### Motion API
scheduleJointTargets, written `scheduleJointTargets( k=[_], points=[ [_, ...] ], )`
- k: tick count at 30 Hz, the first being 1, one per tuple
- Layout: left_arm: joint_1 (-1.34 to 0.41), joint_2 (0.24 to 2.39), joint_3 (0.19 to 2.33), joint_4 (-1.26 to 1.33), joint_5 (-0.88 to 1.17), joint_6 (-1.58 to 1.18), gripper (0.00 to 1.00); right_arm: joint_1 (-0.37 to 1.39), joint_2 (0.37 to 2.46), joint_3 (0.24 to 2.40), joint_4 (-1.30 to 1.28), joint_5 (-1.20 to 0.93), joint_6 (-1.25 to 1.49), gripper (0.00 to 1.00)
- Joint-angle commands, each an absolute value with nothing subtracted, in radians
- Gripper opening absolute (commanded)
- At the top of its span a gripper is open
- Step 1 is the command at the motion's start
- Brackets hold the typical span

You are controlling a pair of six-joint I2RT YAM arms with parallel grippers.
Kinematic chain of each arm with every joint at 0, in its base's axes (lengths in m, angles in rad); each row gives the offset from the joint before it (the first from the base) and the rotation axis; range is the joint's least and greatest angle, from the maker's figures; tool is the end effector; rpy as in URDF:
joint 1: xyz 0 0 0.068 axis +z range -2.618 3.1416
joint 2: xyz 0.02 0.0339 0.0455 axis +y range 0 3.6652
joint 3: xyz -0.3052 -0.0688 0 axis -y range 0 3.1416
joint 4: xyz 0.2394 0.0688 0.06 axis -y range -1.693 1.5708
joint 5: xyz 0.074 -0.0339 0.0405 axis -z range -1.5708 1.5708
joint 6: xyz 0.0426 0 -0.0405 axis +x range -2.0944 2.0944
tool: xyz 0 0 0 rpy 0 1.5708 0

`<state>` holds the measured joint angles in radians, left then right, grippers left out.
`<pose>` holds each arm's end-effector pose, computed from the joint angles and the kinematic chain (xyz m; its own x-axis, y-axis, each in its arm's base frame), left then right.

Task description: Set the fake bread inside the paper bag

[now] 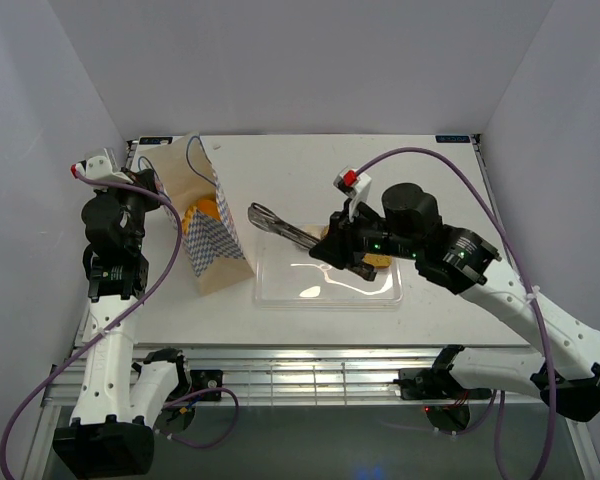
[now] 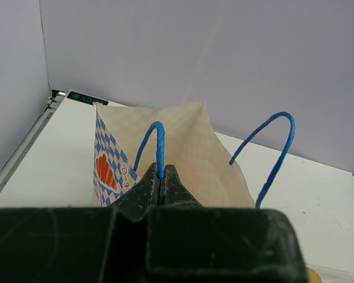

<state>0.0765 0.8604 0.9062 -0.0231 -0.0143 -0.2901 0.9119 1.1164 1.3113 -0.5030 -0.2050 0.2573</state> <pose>0.1734 0.0139 0.4184 0.0476 -0.2832 -0.9579 -0.0804 0.9548 -0.2863 0.1276 0.1789 0.4579 -0.4068 -0.1184 -0.9058 -0.8162 0.4924 0.3022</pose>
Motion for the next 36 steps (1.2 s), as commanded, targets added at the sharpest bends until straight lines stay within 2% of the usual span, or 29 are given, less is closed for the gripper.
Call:
scheduleJointTargets(
  k=[1,10,17,23,36],
  points=[
    [0.081,0.856,0.908,-0.017,-0.002,-0.299,0.0,0.878,1.049,1.227,-0.486,-0.106,0.294,0.36],
    [0.081,0.858,0.907,-0.015,0.037,-0.302,0.0,0.756,1.026,0.994,-0.488,-0.02,0.307,0.4],
    [0.081,0.859,0.91,-0.017,0.041,-0.304,0.0,0.666,1.095,0.925,-0.474,-0.005,0.298,0.4],
    [0.083,0.856,0.91,-0.018,0.044,-0.304,0.0,0.612,1.057,0.853,-0.482,0.115,0.307,0.41],
    [0.081,0.861,0.914,-0.021,0.06,-0.305,0.0,0.594,1.019,0.788,-0.517,0.238,0.279,0.44]
  ],
)
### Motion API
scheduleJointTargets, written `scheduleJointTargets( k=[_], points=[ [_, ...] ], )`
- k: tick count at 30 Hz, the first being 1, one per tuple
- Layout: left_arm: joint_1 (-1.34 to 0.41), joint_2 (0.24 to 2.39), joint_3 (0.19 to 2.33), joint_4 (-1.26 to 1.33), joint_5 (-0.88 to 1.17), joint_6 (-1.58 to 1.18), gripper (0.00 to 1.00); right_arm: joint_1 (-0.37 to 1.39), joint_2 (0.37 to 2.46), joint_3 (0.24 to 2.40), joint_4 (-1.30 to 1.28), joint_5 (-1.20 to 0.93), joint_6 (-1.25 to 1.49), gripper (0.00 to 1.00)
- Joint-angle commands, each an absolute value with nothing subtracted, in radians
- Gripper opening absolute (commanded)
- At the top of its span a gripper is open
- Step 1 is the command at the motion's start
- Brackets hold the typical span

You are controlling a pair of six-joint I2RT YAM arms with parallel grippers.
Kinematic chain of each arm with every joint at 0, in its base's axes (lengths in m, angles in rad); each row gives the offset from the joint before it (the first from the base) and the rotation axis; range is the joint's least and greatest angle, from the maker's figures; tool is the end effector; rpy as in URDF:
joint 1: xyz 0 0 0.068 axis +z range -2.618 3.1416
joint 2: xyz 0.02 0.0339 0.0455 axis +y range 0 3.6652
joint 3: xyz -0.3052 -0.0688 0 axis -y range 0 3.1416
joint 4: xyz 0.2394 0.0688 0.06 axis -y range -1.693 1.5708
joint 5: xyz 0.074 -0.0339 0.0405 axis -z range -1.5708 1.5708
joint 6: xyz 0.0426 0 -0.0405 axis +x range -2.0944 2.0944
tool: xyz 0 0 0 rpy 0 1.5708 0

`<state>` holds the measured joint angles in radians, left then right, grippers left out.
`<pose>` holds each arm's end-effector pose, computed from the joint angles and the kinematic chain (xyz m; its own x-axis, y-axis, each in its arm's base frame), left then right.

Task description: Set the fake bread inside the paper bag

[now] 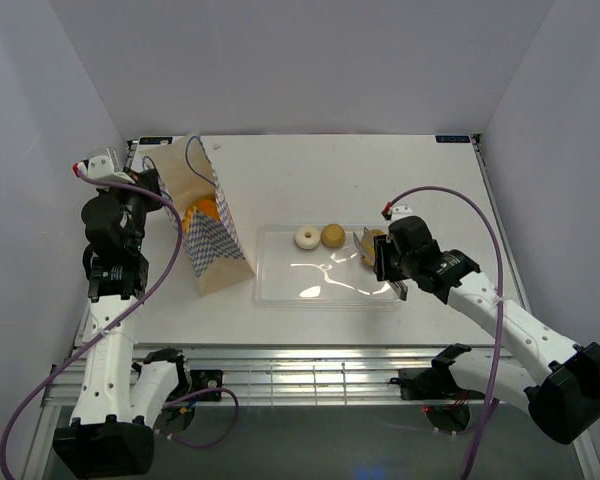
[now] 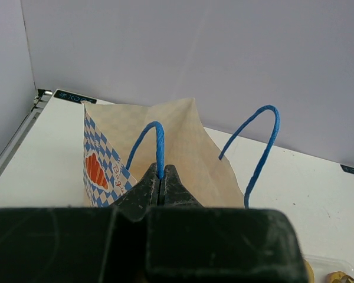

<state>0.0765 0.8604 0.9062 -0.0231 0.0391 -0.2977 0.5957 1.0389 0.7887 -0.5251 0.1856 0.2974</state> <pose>0.1735 0.0116 0.4184 0.0326 -0.2915 -0.9560 -0.0291 0.9559 -0.2924 0.1656 0.1028 0.2943 -0.6836 -0.1154 -0.7207 -0.2532 0.9636 0.0858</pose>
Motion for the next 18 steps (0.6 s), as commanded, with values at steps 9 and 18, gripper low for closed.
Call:
scheduleJointTargets(
  k=[9,18],
  points=[
    [0.081,0.868,0.917,-0.023,0.064,-0.307,0.0,0.594,1.042,0.758,-0.52,0.261,0.264,0.47],
    [0.081,0.871,0.92,-0.026,0.063,-0.307,0.0,0.594,1.075,0.741,-0.497,0.219,0.262,0.5]
  ],
)
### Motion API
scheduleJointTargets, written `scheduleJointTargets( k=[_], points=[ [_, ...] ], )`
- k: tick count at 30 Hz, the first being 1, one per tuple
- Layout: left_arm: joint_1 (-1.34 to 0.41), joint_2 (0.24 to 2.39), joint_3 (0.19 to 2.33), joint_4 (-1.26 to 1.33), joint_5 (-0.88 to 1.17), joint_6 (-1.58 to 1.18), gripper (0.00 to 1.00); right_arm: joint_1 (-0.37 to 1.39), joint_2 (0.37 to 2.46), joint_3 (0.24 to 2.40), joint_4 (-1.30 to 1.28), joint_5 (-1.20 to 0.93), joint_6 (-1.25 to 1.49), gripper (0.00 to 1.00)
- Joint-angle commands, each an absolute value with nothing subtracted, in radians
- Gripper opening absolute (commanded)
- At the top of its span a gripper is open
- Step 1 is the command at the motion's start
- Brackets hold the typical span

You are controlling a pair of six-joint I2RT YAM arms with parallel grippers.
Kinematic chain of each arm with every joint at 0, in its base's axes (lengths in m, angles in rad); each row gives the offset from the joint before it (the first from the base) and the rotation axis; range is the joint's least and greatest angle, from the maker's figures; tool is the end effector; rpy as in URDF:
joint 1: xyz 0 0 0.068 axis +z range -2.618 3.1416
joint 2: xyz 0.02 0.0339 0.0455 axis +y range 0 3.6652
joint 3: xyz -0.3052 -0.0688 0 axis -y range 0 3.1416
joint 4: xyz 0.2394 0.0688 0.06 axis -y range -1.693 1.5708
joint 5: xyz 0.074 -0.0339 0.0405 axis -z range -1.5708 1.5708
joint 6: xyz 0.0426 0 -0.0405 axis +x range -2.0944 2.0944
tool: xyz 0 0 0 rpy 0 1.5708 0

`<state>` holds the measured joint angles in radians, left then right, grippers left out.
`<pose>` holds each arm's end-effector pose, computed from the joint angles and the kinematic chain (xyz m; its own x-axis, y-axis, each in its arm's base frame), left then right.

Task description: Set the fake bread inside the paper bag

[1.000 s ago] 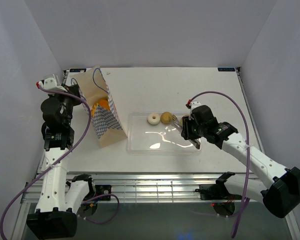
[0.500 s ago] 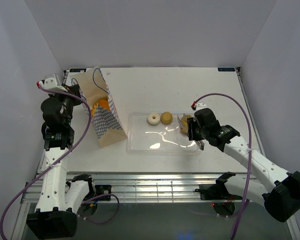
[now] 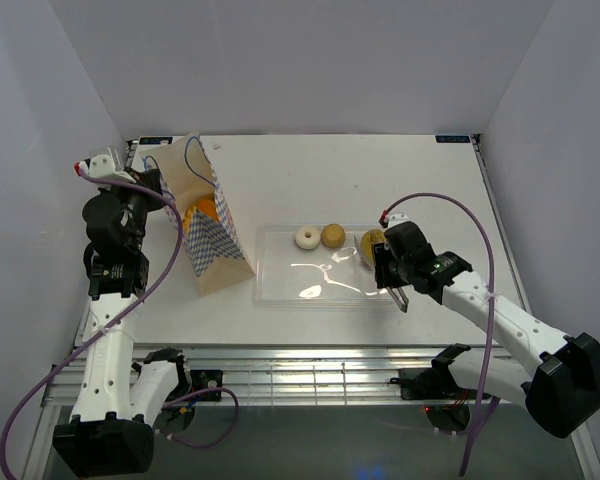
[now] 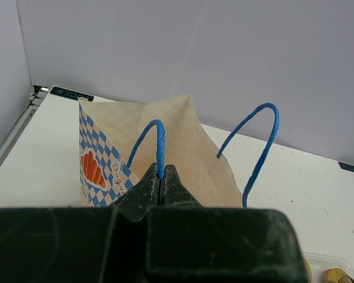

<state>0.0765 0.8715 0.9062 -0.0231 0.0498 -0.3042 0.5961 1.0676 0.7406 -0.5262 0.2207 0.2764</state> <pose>0.1769 0.0114 0.4167 0.0190 -0.2986 -0.9542 -0.0220 0.9540 -0.2990 0.1664 0.1016 0.2737 -0.7168 -0.1645 -0.6776 -0.2423 0.9700 0.0208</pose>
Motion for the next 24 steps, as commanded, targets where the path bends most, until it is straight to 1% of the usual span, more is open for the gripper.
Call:
scheduleJointTargets(
  k=[1,8,11,14,17,18,23,24],
  points=[
    [0.081,0.871,0.92,-0.028,0.064,-0.308,0.0,0.594,1.078,0.739,-0.5,0.221,0.262,0.51],
    [0.083,0.871,0.919,-0.029,0.061,-0.308,0.0,0.594,1.112,0.742,-0.505,0.259,0.264,0.5],
    [0.081,0.871,0.92,-0.029,0.063,-0.307,0.0,0.595,1.132,0.755,-0.511,0.261,0.262,0.46],
    [0.081,0.873,0.92,-0.031,0.061,-0.307,0.0,0.594,1.157,0.772,-0.523,0.25,0.259,0.39],
    [0.081,0.874,0.922,-0.031,0.061,-0.305,0.0,0.594,1.166,0.779,-0.532,0.241,0.252,0.36],
    [0.081,0.873,0.92,-0.031,0.061,-0.305,0.0,0.594,1.169,0.784,-0.535,0.236,0.25,0.32],
    [0.083,0.871,0.922,-0.031,0.061,-0.305,0.0,0.594,1.164,0.808,-0.551,0.201,0.247,0.28],
    [0.081,0.873,0.92,-0.031,0.06,-0.305,0.0,0.594,1.161,0.814,-0.555,0.198,0.247,0.24]
  ],
)
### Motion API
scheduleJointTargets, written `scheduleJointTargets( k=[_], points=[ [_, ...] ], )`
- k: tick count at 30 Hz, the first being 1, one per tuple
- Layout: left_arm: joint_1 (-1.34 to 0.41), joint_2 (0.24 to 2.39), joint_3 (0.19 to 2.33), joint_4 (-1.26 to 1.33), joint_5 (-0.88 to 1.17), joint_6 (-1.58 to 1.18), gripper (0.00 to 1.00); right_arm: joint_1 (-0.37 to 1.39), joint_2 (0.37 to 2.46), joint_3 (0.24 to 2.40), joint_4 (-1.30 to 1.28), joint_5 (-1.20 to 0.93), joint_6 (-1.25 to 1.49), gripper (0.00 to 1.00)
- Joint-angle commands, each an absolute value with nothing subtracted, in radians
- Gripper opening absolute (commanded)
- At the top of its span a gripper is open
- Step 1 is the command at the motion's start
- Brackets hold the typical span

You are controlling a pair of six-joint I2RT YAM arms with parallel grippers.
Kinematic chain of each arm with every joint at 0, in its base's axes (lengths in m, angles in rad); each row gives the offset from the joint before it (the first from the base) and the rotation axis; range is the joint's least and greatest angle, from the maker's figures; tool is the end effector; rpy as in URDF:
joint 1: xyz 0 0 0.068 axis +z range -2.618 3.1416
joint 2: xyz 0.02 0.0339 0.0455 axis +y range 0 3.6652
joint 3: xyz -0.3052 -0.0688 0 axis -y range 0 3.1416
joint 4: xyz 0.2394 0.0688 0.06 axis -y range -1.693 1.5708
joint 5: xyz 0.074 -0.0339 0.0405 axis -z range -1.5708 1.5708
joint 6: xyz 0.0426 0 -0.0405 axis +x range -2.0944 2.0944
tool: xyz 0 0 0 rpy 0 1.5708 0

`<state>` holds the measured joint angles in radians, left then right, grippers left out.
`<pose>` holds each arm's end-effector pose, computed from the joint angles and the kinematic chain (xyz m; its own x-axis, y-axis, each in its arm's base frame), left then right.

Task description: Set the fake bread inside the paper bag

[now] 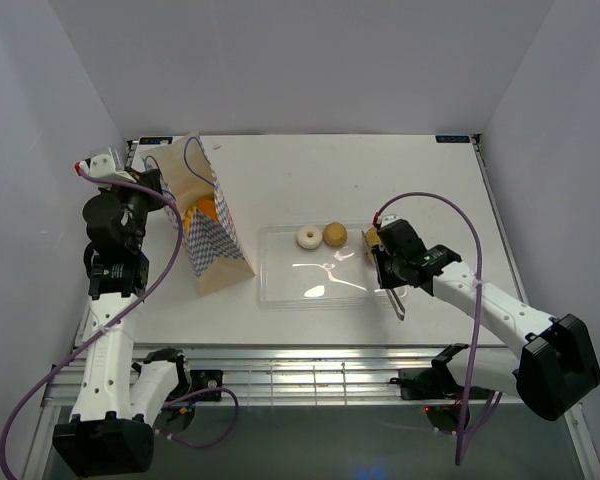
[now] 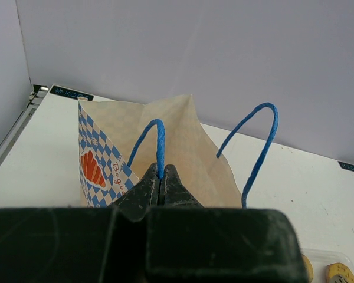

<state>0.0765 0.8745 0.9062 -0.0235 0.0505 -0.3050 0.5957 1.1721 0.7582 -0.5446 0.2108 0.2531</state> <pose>0.1778 0.0115 0.4162 0.0156 -0.2996 -0.9539 -0.0223 0.9537 -0.2999 0.1799 0.1112 0.2588 -0.7683 -0.2249 -0.5993 -0.2652 0.9639 -0.0219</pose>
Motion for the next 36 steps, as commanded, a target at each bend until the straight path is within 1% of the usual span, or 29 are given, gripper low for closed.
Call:
scheduleJointTargets(
  k=[1,2,3,6,12,14,15,16,18,24,31,36],
  points=[
    [0.081,0.871,0.92,-0.031,0.061,-0.305,0.0,0.594,1.154,0.827,-0.56,0.187,0.248,0.22],
    [0.081,0.873,0.92,-0.031,0.061,-0.305,0.0,0.595,1.149,0.834,-0.561,0.178,0.25,0.2],
    [0.081,0.87,0.919,-0.029,0.06,-0.304,0.0,0.594,1.144,0.841,-0.561,0.169,0.25,0.16],
    [0.081,0.871,0.919,-0.031,0.06,-0.304,0.0,0.594,1.126,0.88,-0.571,0.15,0.25,0.08],
    [0.081,0.87,0.92,-0.031,0.06,-0.304,0.0,0.594,1.092,0.951,-0.612,0.179,0.262,0.08],
    [0.081,0.868,0.919,-0.029,0.058,-0.304,0.0,0.589,1.075,0.948,-0.626,0.219,0.273,0.13],
    [0.081,0.868,0.919,-0.029,0.057,-0.304,0.0,0.586,1.065,0.942,-0.629,0.222,0.288,0.25],
    [0.081,0.87,0.919,-0.029,0.057,-0.304,0.0,0.574,1.04,0.933,-0.627,0.215,0.297,0.29],
    [0.081,0.871,0.919,-0.029,0.06,-0.305,0.0,0.557,1.016,0.905,-0.623,0.204,0.305,0.33],
    [0.081,0.871,0.92,-0.029,0.063,-0.305,0.0,0.462,0.948,0.851,-0.623,0.129,0.316,0.36],
    [0.081,0.874,0.92,-0.029,0.071,-0.307,0.0,0.316,0.899,0.763,-0.6,-0.041,0.302,0.44],
    [0.081,0.874,0.919,-0.028,0.072,-0.307,0.0,0.27,0.891,0.726,-0.581,-0.084,0.29,0.45]
  ],
)
